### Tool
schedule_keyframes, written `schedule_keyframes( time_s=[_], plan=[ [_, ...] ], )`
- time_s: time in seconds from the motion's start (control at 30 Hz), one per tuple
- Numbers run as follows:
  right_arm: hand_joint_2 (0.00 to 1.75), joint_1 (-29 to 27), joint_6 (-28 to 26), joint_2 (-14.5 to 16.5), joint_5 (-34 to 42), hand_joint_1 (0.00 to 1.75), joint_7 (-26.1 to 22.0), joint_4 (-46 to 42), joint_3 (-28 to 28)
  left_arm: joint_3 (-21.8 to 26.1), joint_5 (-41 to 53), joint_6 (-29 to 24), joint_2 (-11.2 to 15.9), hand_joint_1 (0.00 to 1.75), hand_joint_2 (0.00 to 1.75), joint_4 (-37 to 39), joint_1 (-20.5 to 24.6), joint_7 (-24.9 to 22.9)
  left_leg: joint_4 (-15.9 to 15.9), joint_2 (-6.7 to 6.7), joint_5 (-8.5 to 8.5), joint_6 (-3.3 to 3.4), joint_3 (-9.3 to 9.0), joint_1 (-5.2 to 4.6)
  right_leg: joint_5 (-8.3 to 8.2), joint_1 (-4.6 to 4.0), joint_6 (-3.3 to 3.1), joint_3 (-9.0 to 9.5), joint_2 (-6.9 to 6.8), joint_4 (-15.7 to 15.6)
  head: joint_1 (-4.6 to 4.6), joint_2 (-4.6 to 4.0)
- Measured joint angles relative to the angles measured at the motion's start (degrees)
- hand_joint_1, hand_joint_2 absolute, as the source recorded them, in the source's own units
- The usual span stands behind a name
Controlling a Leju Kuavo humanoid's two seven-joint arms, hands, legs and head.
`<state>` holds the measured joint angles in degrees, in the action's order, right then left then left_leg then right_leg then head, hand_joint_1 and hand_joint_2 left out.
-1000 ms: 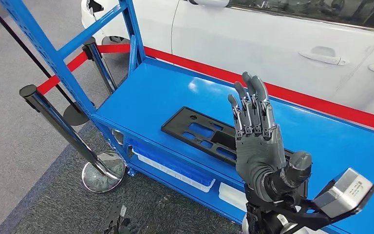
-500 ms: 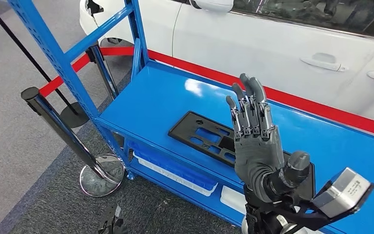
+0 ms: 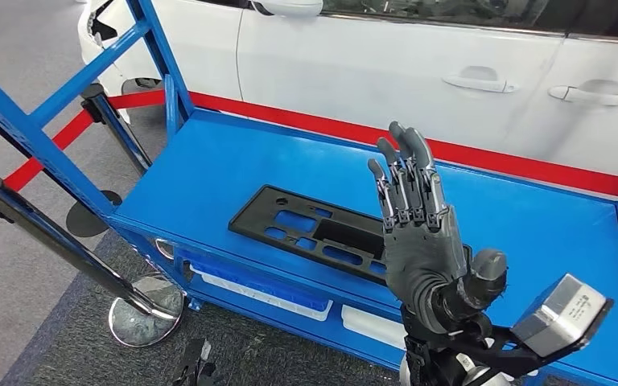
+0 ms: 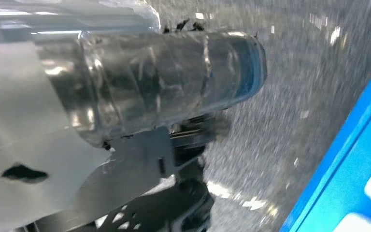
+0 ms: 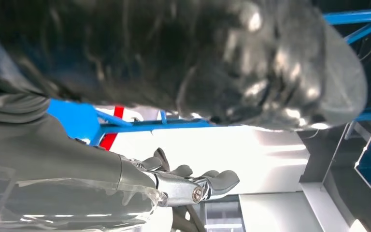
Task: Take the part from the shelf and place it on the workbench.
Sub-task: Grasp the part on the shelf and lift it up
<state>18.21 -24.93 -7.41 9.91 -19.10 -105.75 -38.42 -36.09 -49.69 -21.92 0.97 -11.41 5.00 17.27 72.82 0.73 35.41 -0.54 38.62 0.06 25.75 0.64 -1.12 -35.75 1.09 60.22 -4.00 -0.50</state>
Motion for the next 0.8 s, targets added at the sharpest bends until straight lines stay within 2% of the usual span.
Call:
schedule_keyframes(
  time_s=[0.03, 0.07, 0.1, 0.13, 0.2, 0.23, 0.3, 0.37, 0.4, 0.43, 0.5, 0.53, 0.57, 0.6, 0.63, 0.7, 0.73, 0.8],
  plan=[
    [0.0, -0.01, 0.18, 0.0, 0.04, 0.0, 0.1, 0.11, 0.0, -0.13, 0.05, 0.05, -0.01, 0.0, 0.0, 0.0, -0.08, -0.04, 1.88, -0.13, 0.22, 0.06, 0.98, 0.01, -0.02, -0.08, -0.04, -0.01, 0.57, 0.03, 0.01, 0.0],
    [0.0, 0.0, 0.34, 0.0, 0.07, 0.0, 0.24, 0.2, 0.0, -0.28, 0.12, 0.09, -0.01, 0.0, 0.0, 0.0, -0.12, -0.08, 1.73, -0.22, -0.6, 0.2, 1.06, 0.0, -0.03, -0.13, -0.06, -0.01, 1.12, 0.07, 0.01, 0.0],
    [0.0, 0.02, 0.49, 0.0, 0.09, 0.0, 0.38, 0.27, 0.0, -0.44, 0.19, 0.13, 0.0, 0.0, 0.0, 0.0, -0.11, -0.1, -0.26, -0.34, -2.23, 0.41, 0.26, -0.02, -0.03, -0.16, -0.07, 0.04, 1.55, 0.12, 0.0, 0.0],
    [0.0, 0.06, 0.65, 0.0, 0.12, 0.0, 0.55, 0.3, 0.0, -0.56, 0.31, 0.13, 0.02, 0.0, 0.0, 0.0, -0.05, -0.11, -4.04, -0.57, -4.43, 0.68, -1.43, -0.03, -0.03, -0.16, -0.06, 0.11, 1.9, 0.15, 0.0, 0.0],
    [0.0, 0.2, 1.07, 0.01, 0.2, 0.0, 0.83, 0.4, 0.0, -0.73, 0.55, 0.13, 0.05, 0.0, 0.0, 0.0, 0.12, -0.12, -10.94, -1.21, -7.08, 1.1, -4.43, -0.21, -0.07, -0.23, 0.13, 0.1, 2.41, 0.17, 0.02, 0.0],
    [0.0, 0.29, 1.31, 0.01, 0.23, 0.0, 0.96, 0.48, 0.0, -0.81, 0.67, 0.14, 0.07, 0.0, 0.0, 0.0, 0.21, -0.14, -13.02, -1.47, -7.6, 1.27, -5.31, -0.34, -0.15, -0.22, 0.35, 0.03, 2.58, 0.11, 0.03, 0.0],
    [0.0, 0.48, 2.01, 0.02, 0.26, 0.0, 1.22, 0.68, -0.01, -0.93, 0.93, 0.17, 0.08, 0.0, 0.0, 0.0, 0.28, -0.21, -13.81, -1.61, -7.7, 1.58, -5.51, -0.58, -0.45, -0.12, 0.96, -0.1, 2.73, -0.19, 0.04, 0.0],
    [0.87, 0.96, 3.33, 0.02, 0.25, 0.0, 1.7, 0.93, -0.08, -1.05, 1.26, 0.25, 0.05, 0.0, 0.0, 0.0, 0.28, -0.29, -14.6, -1.37, -8.38, 2.16, -5.82, -0.36, 0.2, -0.14, 1.43, -0.53, 1.9, 0.55, 0.09, 0.0],
    [1.31, 1.38, 4.04, 0.03, 0.21, 0.0, 1.96, 1.13, -0.25, -1.21, 1.44, 0.28, 0.06, 0.0, 0.0, 0.01, 0.28, -0.31, -15.02, -1.2, -8.71, 2.5, -5.94, -0.23, 1.36, -0.21, 1.6, -1.22, 1.21, 2.18, 0.16, 0.0],
    [1.75, 1.79, 4.66, 0.04, 0.14, 0.0, 2.18, 1.4, -0.53, -1.42, 1.6, 0.31, 0.08, 0.0, 0.0, 0.01, 0.3, -0.33, -15.31, -1.01, -8.94, 2.75, -6.02, -0.11, 3.12, -0.25, 1.72, -2.44, 0.42, 5.07, 0.22, 0.0],
    [1.75, 2.41, 5.81, 0.23, -0.32, 0.0, 2.59, 2.23, -1.46, -1.93, 1.98, 0.33, 0.14, 0.0, 0.0, 0.01, 0.31, -0.41, -15.33, -0.75, -9.0, 2.98, -5.88, -0.17, 6.52, -0.18, 1.95, -5.39, -0.33, 12.1, 0.31, 0.0],
    [1.75, 2.7, 6.45, 0.45, -0.75, 0.0, 2.9, 2.84, -2.08, -2.2, 2.17, 0.39, 0.14, 0.0, 0.0, 0.01, 0.31, -0.48, -15.27, -0.6, -9.0, 2.98, -5.81, -0.18, 7.25, -0.1, 2.07, -6.37, -0.46, 14.5, 0.3, 0.0],
    [1.75, 3.08, 7.04, 0.76, -1.3, 0.0, 3.24, 3.53, -2.79, -2.49, 2.41, 0.49, 0.1, 0.0, 0.0, 0.0, 0.29, -0.58, -15.2, -0.47, -8.98, 2.96, -5.76, -0.17, 6.95, -0.01, 2.15, -6.44, -0.54, 14.94, 0.31, 0.0],
    [1.75, 3.53, 7.52, 1.15, -1.89, 0.0, 3.61, 4.21, -3.51, -2.79, 2.64, 0.61, 0.06, 0.0, 0.0, 0.0, 0.27, -0.68, -15.08, -0.35, -8.94, 2.9, -5.72, -0.13, 5.72, 0.07, 2.22, -5.45, -0.66, 13.23, 0.29, 0.0],
    [1.75, 3.97, 7.93, 1.57, -2.43, 0.0, 3.85, 4.84, -4.2, -3.09, 2.8, 0.74, 0.0, 0.0, 0.0, 0.0, 0.27, -0.78, -14.89, -0.28, -8.84, 2.76, -5.71, -0.07, 3.88, 0.17, 2.27, -3.53, -0.83, 9.73, 0.3, 0.0],
    [1.75, 4.9, 8.62, 2.46, -3.42, 0.0, 4.17, 6.08, -5.45, -3.6, 3.06, 0.92, -0.1, 0.0, 0.0, 0.0, 0.32, -0.95, -14.23, -0.25, -8.47, 2.21, -5.47, -0.14, 1.72, 0.21, 2.14, 0.17, -1.14, 2.76, 0.32, 0.0],
    [1.75, 5.36, 9.01, 3.0, -3.92, 0.0, 4.32, 6.78, -6.14, -3.79, 3.2, 0.97, -0.12, 0.0, 0.0, 0.0, 0.35, -1.03, -13.95, -0.25, -8.36, 1.86, -5.27, -0.23, 1.38, 0.16, 1.95, 1.09, -1.17, 0.9, 0.29, 0.0],
    [1.75, 6.05, 9.67, 4.16, -4.95, 0.0, 4.75, 8.45, -7.45, -4.13, 3.45, 1.04, -0.12, 0.0, 0.0, 0.0, 0.37, -1.16, -13.74, -0.18, -8.41, 1.27, -4.99, -0.37, 1.36, -0.07, 1.37, 1.16, -0.98, 0.32, 0.25, 0.0]
  ],
)
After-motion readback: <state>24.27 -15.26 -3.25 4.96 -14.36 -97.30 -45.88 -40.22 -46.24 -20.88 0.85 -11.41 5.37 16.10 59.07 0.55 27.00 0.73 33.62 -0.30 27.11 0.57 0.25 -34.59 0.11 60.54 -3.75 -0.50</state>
